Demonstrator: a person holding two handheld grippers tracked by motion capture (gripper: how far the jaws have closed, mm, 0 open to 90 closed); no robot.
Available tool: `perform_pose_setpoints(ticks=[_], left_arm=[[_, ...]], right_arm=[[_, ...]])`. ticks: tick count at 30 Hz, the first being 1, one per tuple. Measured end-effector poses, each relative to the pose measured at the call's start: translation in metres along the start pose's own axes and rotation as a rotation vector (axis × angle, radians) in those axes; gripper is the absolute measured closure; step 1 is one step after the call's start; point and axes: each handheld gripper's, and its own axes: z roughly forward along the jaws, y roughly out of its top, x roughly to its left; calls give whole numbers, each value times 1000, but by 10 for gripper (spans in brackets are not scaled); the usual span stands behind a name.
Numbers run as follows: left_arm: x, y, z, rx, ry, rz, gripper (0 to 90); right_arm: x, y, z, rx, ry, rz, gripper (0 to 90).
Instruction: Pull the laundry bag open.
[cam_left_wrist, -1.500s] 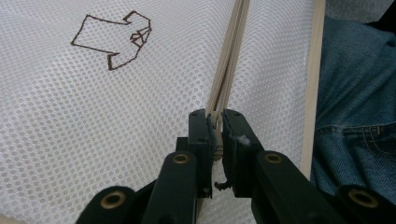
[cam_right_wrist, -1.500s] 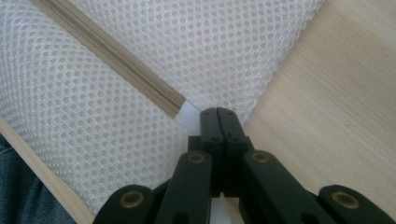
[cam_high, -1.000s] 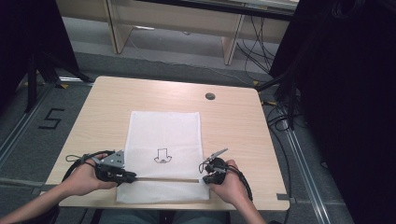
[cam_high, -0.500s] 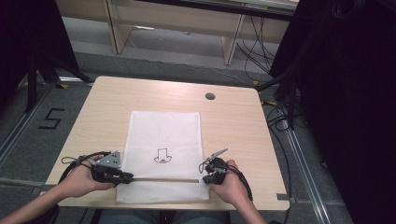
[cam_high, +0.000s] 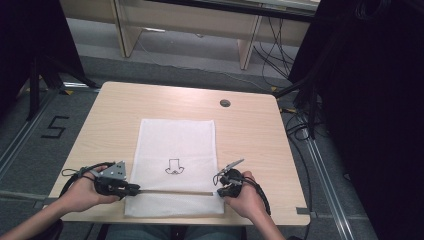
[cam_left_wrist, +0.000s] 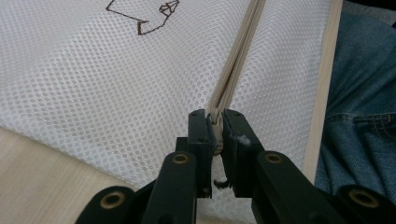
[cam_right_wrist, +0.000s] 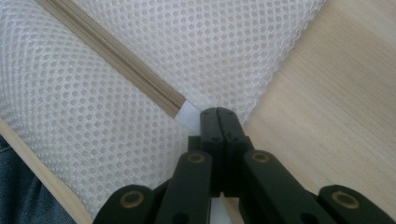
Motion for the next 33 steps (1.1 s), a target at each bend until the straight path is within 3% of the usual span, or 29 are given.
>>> perform_pose_setpoints(ticks=[3,5,9,10,11,13,15,21,24,25,28,29,33], left_arm=[[1,-2,-2,-4,1,-22,821],[2,-4,-4,11,20,-1,821],[5,-9,-9,6,34,-28,821],[7,-10,-10,10,35,-17,821],[6,-11,-11,1,33,-43,821],[8,-11,-13,-5,36,-26,821],[6,-11,-12,-10,33,-44,821],[6,-12,-11,1,29,-42,821],[8,-13,-13,17,46,-19,821],[8,-15,-14,14,53,-29,821],[11,-18,-17,-3,36,-67,821],[11,-18,-18,4,48,-53,821],[11,-18,-18,-3,39,-58,821]], right_arm=[[1,0,0,3,-6,6,900],[1,0,0,3,-6,4,900],[2,0,-1,20,-11,28,900],[1,0,-1,19,-11,25,900],[1,0,-1,17,-11,23,900],[0,1,0,6,-4,-1,900],[0,1,0,7,-4,0,900],[-1,1,0,10,-3,6,900],[0,1,0,12,-3,6,900],[0,1,0,12,-3,6,900],[-1,1,0,13,-2,4,900],[-1,1,0,13,-2,4,900],[-1,1,0,13,-1,6,900]])
